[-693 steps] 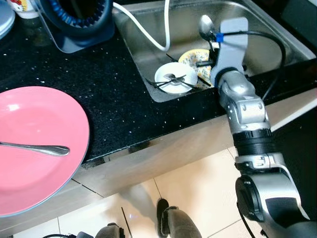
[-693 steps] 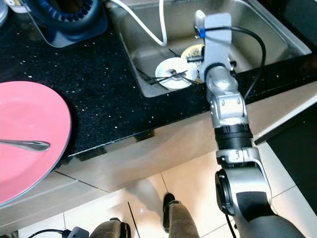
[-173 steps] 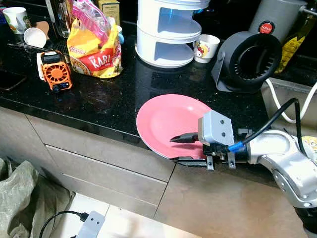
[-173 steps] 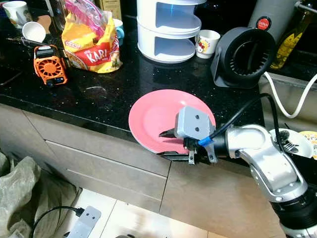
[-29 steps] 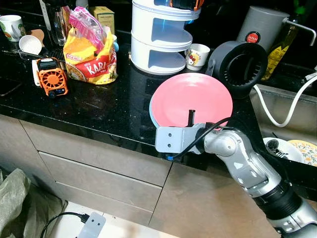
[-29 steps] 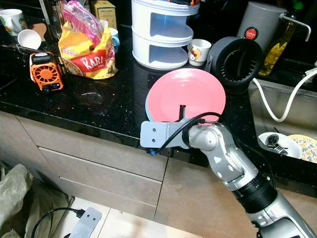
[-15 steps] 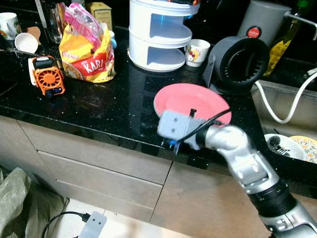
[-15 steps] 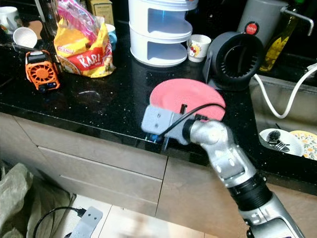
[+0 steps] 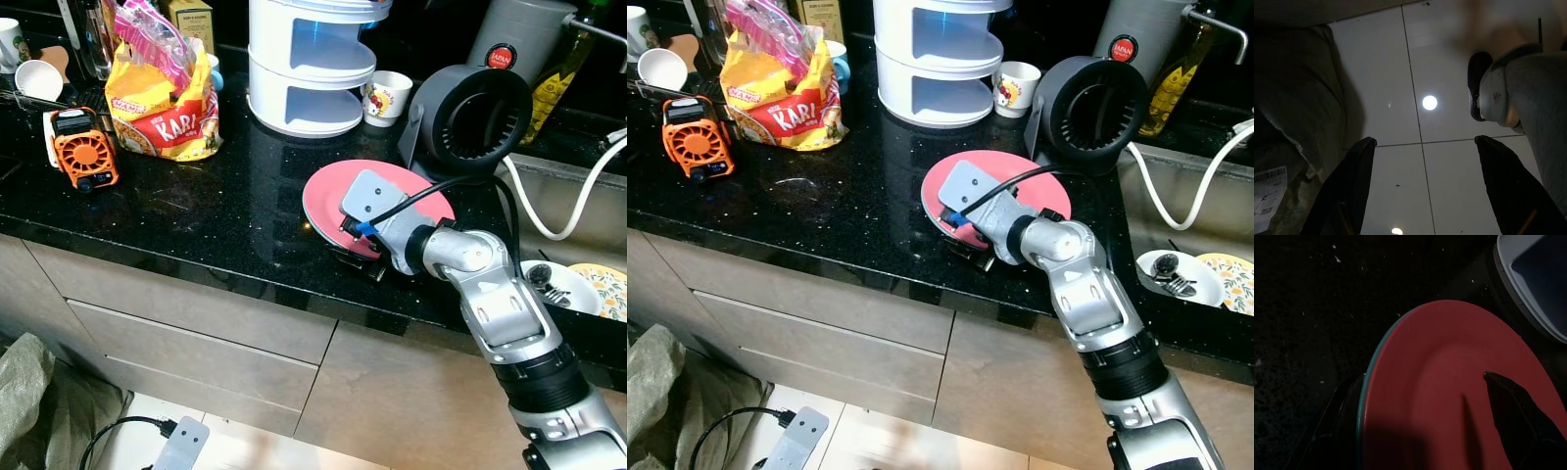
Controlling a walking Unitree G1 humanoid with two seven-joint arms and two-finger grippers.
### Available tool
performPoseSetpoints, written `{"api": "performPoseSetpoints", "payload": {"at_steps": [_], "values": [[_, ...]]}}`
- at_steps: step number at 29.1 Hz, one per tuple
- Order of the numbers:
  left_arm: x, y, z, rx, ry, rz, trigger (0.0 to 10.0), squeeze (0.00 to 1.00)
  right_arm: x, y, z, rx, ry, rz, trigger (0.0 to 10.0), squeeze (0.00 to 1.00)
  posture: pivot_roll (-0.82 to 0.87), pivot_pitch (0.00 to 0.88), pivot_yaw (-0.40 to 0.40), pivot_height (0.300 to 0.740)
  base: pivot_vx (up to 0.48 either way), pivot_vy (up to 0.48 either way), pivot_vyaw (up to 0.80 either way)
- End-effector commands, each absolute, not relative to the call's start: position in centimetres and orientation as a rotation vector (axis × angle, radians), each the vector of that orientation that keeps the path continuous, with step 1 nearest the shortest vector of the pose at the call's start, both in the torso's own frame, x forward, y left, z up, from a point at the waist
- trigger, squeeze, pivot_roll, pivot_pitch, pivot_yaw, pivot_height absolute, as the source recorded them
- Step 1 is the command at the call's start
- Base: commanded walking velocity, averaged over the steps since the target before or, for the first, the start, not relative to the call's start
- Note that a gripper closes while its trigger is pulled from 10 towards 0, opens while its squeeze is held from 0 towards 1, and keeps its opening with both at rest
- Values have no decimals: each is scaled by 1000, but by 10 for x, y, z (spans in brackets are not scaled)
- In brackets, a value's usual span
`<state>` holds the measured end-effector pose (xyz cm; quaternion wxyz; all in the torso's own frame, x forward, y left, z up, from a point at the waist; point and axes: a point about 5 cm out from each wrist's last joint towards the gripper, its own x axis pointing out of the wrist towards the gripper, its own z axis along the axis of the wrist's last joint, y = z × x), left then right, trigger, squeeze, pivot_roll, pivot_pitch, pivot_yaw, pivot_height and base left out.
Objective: Kitchen organization
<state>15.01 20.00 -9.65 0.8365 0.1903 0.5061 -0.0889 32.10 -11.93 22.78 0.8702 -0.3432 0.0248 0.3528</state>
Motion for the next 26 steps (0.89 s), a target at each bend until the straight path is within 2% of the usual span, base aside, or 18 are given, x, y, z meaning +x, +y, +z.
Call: {"api": "performPoseSetpoints", "payload": {"at_steps": [1, 4, 6, 8, 9, 10, 17, 24, 25, 26], "values": [[145, 197, -99, 400, 1088, -198, 10000, 0, 323, -122, 230, -696, 60, 726, 10000, 0, 76, 68, -68, 740, 0, 0, 0], [145, 197, -99, 401, 1089, -199, 10000, 0, 321, -123, 228, -717, 76, 741, 10000, 0, 74, 67, -68, 740, 0, 0, 0], [146, 197, -99, 403, 1088, -201, 10000, 0, 316, -125, 215, -827, 142, 786, 10000, 0, 76, 61, -72, 740, 0, 0, 0], [146, 197, -99, 403, 1086, -201, 10000, 0, 312, -126, 209, -857, 173, 818, 10000, 0, 76, 61, -72, 740, 0, 0, 0], [147, 197, -98, 403, 1085, -202, 10000, 0, 309, -126, 206, -871, 194, 840, 4510, 0, 76, 61, -72, 740, 0, 0, 0], [147, 197, -98, 404, 1084, -202, 10000, 0, 307, -127, 203, -880, 213, 859, 0, 0, 74, 55, -75, 740, 0, 0, 0], [148, 196, -98, 404, 1083, -203, 10000, 0, 303, -131, 201, -895, 246, 897, 0, 0, 75, 51, -77, 740, 0, 0, 0], [148, 196, -98, 406, 1083, -204, 10000, 0, 294, -125, 203, -798, 221, 1009, 0, 0, 74, 51, -75, 740, 0, 0, 0], [148, 196, -98, 405, 1083, -204, 10000, 0, 291, -123, 206, -763, 199, 1038, 2667, 0, 74, 53, -75, 740, 0, 0, 0], [148, 196, -98, 405, 1083, -204, 10000, 0, 289, -121, 210, -729, 174, 1061, 3647, 0, 74, 53, -75, 740, 0, 0, 0]]}}
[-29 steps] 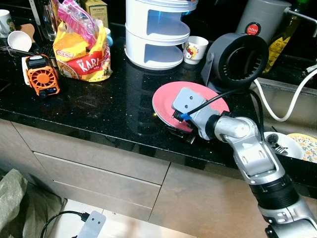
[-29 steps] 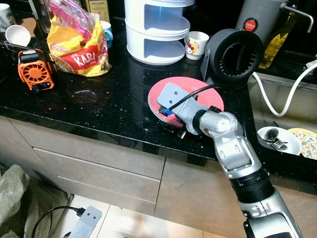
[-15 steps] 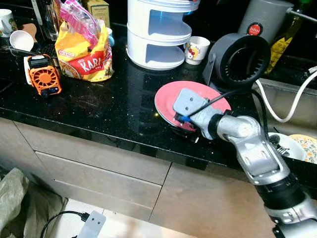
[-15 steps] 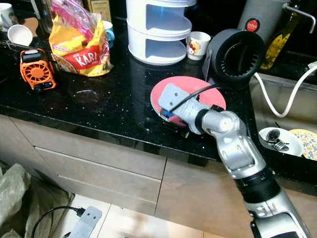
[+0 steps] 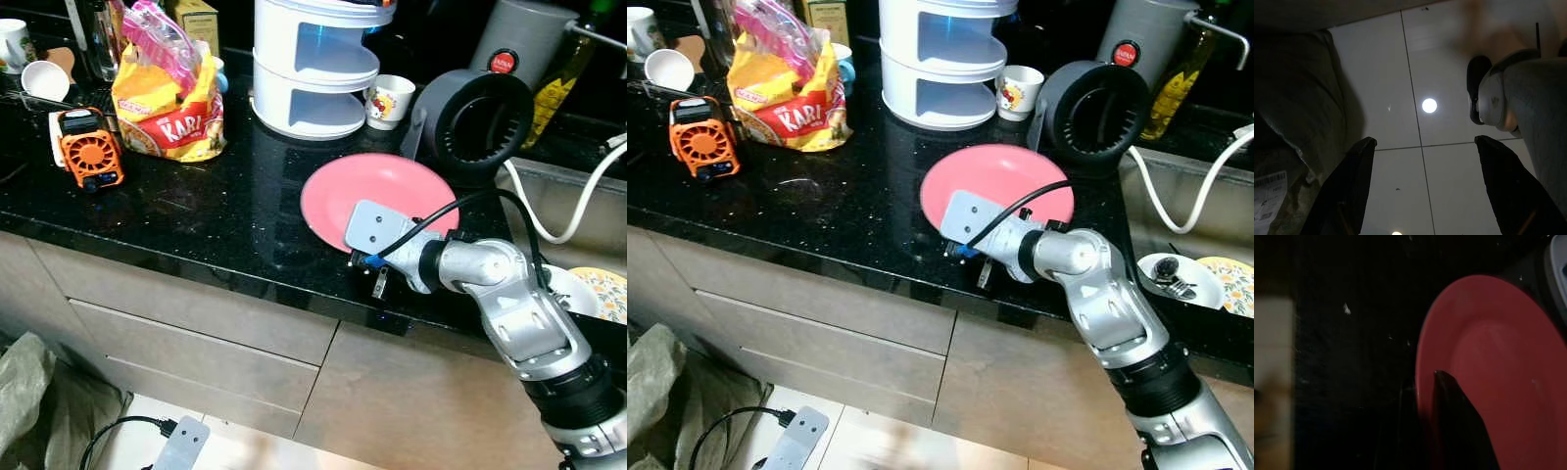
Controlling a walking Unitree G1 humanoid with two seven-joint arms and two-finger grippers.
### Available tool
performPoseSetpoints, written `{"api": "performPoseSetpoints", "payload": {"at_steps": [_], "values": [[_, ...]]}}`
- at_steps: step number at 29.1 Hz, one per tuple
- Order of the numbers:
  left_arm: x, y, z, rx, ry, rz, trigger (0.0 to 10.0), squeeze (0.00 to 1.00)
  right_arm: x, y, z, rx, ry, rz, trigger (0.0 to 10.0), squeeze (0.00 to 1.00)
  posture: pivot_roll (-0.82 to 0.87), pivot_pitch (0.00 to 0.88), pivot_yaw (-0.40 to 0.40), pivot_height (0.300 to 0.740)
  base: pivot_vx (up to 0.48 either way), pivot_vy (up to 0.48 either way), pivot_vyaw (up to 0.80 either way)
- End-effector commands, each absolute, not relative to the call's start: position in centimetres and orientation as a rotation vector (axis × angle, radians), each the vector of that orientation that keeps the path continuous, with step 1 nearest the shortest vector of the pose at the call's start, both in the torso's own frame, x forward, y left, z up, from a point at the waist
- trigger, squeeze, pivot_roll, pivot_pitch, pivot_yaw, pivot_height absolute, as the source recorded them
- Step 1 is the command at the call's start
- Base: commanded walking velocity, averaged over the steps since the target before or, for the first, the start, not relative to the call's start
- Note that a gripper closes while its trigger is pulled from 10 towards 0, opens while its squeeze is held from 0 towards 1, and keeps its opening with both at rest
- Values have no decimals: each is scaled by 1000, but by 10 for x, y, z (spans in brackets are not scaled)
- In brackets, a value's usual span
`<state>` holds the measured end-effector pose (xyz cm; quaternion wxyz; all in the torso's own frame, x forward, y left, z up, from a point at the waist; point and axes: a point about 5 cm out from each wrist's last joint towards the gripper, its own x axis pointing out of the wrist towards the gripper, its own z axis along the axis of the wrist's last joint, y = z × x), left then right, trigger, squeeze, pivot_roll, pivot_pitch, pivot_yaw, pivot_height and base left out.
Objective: Kitchen organization
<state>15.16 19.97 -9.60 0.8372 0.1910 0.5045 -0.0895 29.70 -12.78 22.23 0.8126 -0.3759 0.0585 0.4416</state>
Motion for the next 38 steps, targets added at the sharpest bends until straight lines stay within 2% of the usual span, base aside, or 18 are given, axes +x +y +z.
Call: {"api": "performPoseSetpoints", "payload": {"at_steps": [1, 2, 3, 11, 22, 23, 28, 29, 30, 31, 38], "values": [[148, 196, -98, 403, 1084, -203, 10000, 0, 285, -118, 218, -657, 115, 1112, 7176, 0, 74, 53, -75, 740, 0, 0, 0], [148, 196, -98, 403, 1084, -203, 10000, 0, 285, -118, 218, -657, 115, 1112, 7176, 0, 74, 53, -75, 740, 0, 0, 0], [148, 196, -98, 403, 1084, -202, 10000, 0, 284, -117, 221, -629, 92, 1120, 10000, 0, 75, 58, -74, 740, 0, 0, 0], [145, 198, -99, 401, 1091, -198, 10000, 0, 295, -113, 231, -572, 31, 1040, 10000, 0, 79, 66, -69, 740, 0, 0, 0], [145, 199, -99, 404, 1091, -198, 10000, 0, 304, -115, 228, -540, 50, 960, 10000, 0, 77, 67, -64, 740, 0, 0, 0], [145, 199, -99, 404, 1091, -199, 10000, 0, 303, -114, 226, -518, 57, 977, 10000, 1000, 76, 67, -64, 740, 0, 0, 0], [146, 199, -99, 405, 1090, -199, 10000, 0, 298, -112, 224, -512, 51, 1007, 10000, 1000, 76, 70, -63, 740, 0, 0, 0], [145, 199, -99, 405, 1090, -199, 10000, 0, 298, -112, 224, -516, 47, 1005, 10000, 506, 75, 70, -62, 740, 0, 0, 0], [145, 199, -99, 405, 1090, -199, 10000, 0, 298, -112, 224, -516, 47, 1005, 10000, 506, 75, 70, -62, 740, 0, 0, 0], [145, 199, -99, 406, 1091, -199, 10000, 0, 299, -112, 225, -519, 44, 1002, 10000, 0, 75, 70, -62, 740, 0, 0, 0], [144, 199, -99, 404, 1094, -200, 10000, 0, 303, -107, 230, -460, 12, 978, 10000, 0, 77, 73, -62, 740, 0, 0, 0]]}}
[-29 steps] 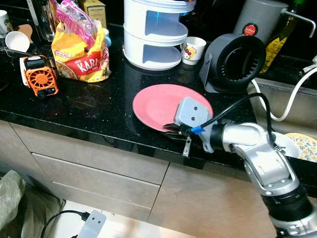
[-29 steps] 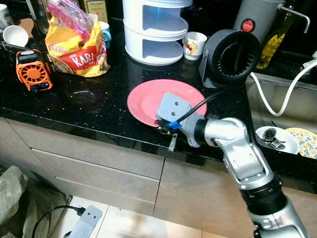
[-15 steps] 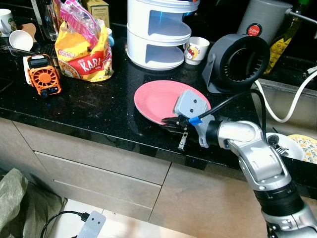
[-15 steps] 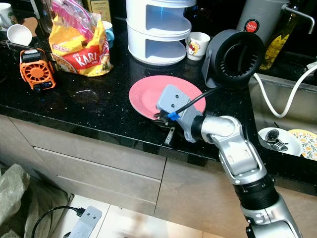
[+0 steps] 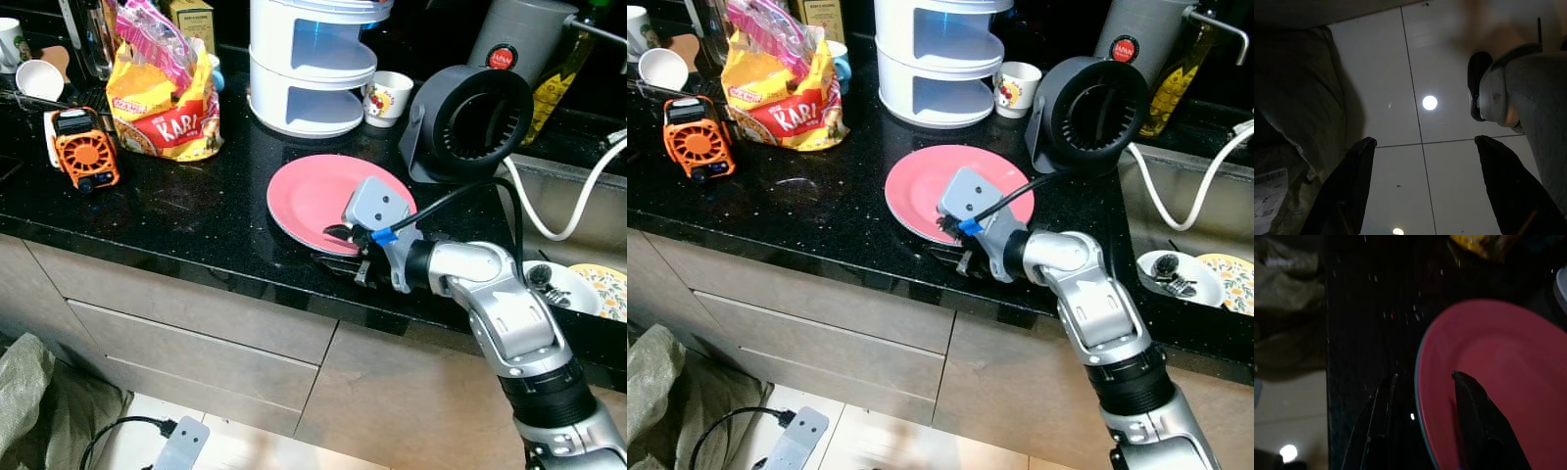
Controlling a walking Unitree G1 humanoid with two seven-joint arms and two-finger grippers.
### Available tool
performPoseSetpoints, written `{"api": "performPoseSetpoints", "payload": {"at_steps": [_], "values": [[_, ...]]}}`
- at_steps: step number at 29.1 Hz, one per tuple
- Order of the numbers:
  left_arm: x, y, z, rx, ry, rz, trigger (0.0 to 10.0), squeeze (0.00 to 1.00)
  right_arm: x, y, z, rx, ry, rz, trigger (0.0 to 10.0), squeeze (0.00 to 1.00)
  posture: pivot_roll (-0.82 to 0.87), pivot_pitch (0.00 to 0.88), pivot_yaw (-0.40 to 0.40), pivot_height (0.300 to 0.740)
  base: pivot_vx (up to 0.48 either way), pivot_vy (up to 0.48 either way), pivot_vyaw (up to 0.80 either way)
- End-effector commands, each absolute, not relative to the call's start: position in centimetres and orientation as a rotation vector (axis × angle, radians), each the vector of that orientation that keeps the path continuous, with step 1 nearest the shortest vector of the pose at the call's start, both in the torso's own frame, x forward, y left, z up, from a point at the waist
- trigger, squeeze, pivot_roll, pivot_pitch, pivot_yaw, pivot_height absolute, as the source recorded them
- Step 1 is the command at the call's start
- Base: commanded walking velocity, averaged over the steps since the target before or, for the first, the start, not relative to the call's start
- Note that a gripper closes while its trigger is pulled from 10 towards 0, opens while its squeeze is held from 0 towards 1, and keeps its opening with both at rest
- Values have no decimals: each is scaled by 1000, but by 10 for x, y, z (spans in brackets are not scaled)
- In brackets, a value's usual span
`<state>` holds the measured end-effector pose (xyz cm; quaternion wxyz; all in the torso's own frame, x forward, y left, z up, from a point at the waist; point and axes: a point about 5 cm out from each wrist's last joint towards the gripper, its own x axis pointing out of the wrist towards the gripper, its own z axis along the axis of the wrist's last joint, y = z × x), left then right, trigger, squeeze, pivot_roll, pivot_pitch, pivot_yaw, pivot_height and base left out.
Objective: Kitchen organization
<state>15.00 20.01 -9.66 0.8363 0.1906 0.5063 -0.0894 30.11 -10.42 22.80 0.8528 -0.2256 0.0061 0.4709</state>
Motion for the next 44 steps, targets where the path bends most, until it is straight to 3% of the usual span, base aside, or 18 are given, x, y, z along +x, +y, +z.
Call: {"api": "performPoseSetpoints", "payload": {"at_steps": [1, 9, 28, 44], "values": [[144, 199, -99, 404, 1094, -200, 10000, 0, 303, -105, 233, -434, -1, 981, 10000, 0, 77, 73, -62, 740, 0, 0, 0], [144, 199, -99, 408, 1094, -201, 10000, 0, 306, -99, 238, -389, -25, 953, 10000, 0, 78, 69, -63, 740, 0, 0, 0], [145, 199, -99, 409, 1092, -201, 10000, 0, 316, -91, 225, -546, 29, 895, 10000, 0, 85, 59, -69, 740, 0, 0, 0], [144, 200, -99, 407, 1094, -199, 10000, 0, 324, -99, 216, -675, 85, 805, 10000, 0, 85, 68, -66, 740, 0, 0, 0]]}}
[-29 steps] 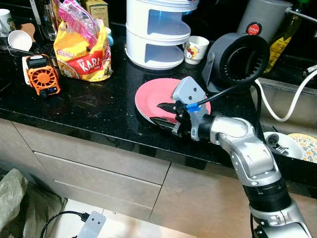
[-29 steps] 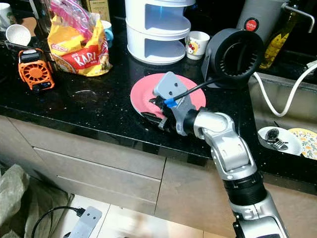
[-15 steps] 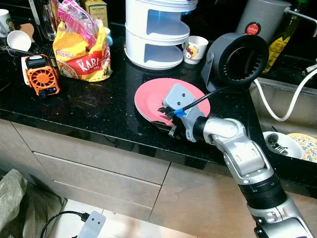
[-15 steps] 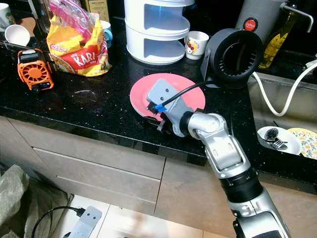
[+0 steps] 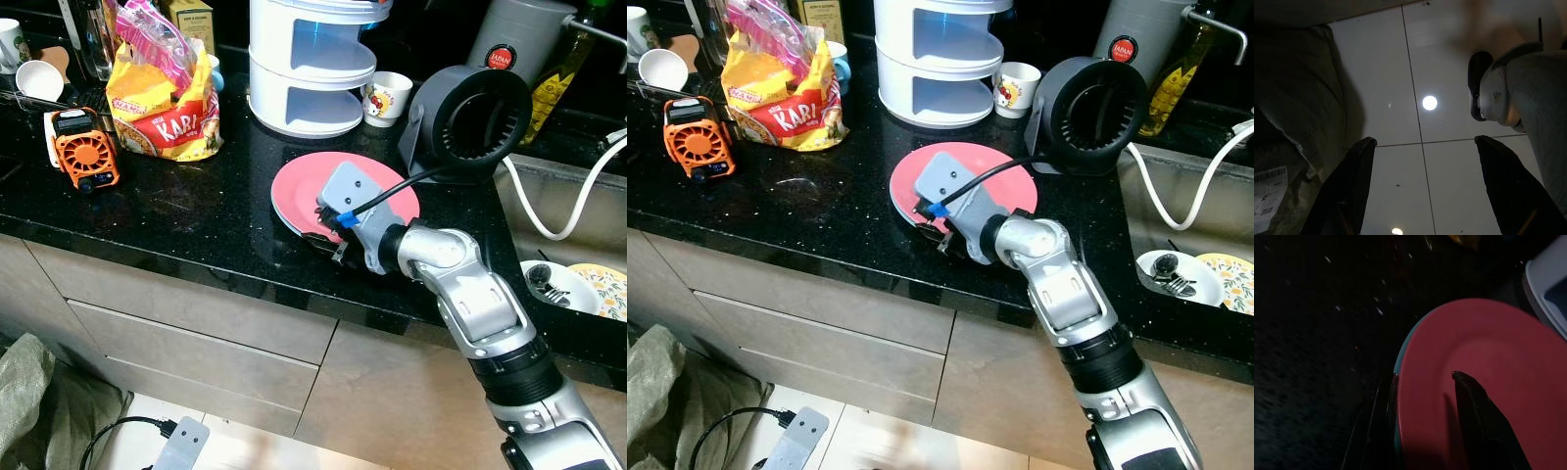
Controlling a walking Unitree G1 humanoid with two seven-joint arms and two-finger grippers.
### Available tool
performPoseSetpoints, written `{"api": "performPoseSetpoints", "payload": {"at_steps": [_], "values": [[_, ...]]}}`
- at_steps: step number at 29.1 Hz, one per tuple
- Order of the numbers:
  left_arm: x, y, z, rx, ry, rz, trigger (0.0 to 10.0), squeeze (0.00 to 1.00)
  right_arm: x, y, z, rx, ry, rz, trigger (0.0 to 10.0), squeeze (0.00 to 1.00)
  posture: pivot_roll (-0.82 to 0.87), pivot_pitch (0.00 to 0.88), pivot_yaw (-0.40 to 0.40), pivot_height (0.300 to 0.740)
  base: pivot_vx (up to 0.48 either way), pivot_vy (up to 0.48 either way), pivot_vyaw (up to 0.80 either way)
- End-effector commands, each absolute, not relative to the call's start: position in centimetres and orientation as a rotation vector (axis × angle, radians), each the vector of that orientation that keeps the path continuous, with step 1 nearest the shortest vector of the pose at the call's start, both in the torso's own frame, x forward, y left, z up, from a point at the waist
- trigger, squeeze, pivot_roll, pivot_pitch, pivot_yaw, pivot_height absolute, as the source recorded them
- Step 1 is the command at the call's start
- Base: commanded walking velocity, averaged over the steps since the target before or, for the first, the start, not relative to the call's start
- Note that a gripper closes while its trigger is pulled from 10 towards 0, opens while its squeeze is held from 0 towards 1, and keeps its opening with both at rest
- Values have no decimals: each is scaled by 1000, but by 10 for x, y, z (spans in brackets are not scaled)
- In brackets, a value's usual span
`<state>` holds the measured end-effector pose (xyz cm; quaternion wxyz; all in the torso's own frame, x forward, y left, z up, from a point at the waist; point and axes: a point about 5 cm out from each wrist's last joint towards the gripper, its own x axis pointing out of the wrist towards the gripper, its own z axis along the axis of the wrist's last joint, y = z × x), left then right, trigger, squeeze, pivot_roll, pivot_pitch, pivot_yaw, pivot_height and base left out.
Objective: Kitchen organization
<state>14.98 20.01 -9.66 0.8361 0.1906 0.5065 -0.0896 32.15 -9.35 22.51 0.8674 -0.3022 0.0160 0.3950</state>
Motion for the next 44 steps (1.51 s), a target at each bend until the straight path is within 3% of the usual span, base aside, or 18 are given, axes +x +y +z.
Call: {"api": "performPoseSetpoints", "payload": {"at_steps": [1, 14, 24, 27, 38, 44], "values": [[144, 200, -99, 407, 1094, -199, 10000, 0, 324, -99, 216, -675, 85, 805, 10000, 0, 85, 68, -66, 740, 0, 0, 0], [144, 198, -99, 404, 1094, -202, 10000, 0, 329, -116, 211, -827, 147, 704, 10000, 0, 77, 72, -63, 740, 0, 0, 0], [144, 199, -99, 405, 1094, -201, 10000, 0, 325, -108, 215, -746, 114, 784, 10000, 0, 77, 71, -64, 740, 0, 0, 0], [144, 198, -99, 404, 1094, -202, 10000, 0, 312, -101, 218, -641, 101, 927, 10000, 0, 77, 72, -65, 740, 0, 0, 0], [144, 198, -99, 405, 1092, -202, 10000, 0, 304, -105, 206, -689, 174, 1001, 10000, 0, 78, 70, -68, 740, 0, 0, 0], [145, 198, -99, 408, 1092, -203, 10000, 0, 304, -101, 215, -608, 134, 1016, 10000, 0, 80, 61, -73, 740, 0, 0, 0]]}}
